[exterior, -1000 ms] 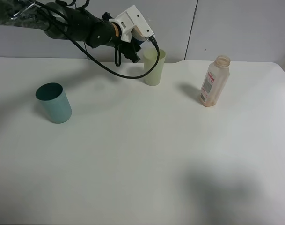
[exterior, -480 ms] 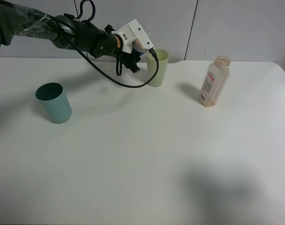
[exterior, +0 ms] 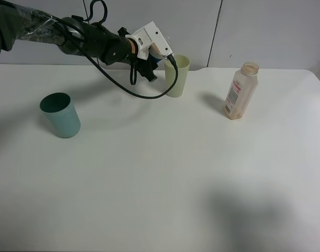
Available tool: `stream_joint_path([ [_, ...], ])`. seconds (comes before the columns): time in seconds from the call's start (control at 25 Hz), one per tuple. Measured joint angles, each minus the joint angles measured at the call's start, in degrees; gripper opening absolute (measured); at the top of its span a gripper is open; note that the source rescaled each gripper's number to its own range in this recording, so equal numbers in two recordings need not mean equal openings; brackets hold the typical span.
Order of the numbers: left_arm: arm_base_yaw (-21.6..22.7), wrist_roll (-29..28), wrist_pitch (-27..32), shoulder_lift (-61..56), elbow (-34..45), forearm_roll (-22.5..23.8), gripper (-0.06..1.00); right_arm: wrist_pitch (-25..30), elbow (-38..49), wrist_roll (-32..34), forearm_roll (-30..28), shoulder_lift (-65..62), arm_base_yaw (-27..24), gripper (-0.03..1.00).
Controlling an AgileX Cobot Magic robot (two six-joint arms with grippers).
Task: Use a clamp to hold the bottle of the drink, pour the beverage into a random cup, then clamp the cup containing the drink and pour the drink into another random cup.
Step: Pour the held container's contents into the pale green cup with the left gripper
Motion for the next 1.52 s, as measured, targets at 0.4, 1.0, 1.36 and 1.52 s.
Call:
stream_joint_path([
  [0.4, 0.62, 0.66, -0.06, 0.00, 0.00, 0.90, 0.02, 0.00, 0.00, 0.00, 0.00, 0.00, 0.00, 1.00],
  [1.0, 0.62, 1.51, 1.50, 0.00, -1.93, 0.90, 0.02, 0.00, 0.00, 0.00, 0.00, 0.00, 0.00, 1.00],
  [1.36, 0.62, 1.57, 2.46, 0.00, -1.93, 1.30, 0.02, 0.00, 0.00, 0.00, 0.00, 0.00, 0.00, 1.00],
  [1.52, 0.62, 1.62, 2.94, -0.65, -1.93, 1.91, 0.02, 0.00, 0.00, 0.00, 0.00, 0.00, 0.00, 1.00],
])
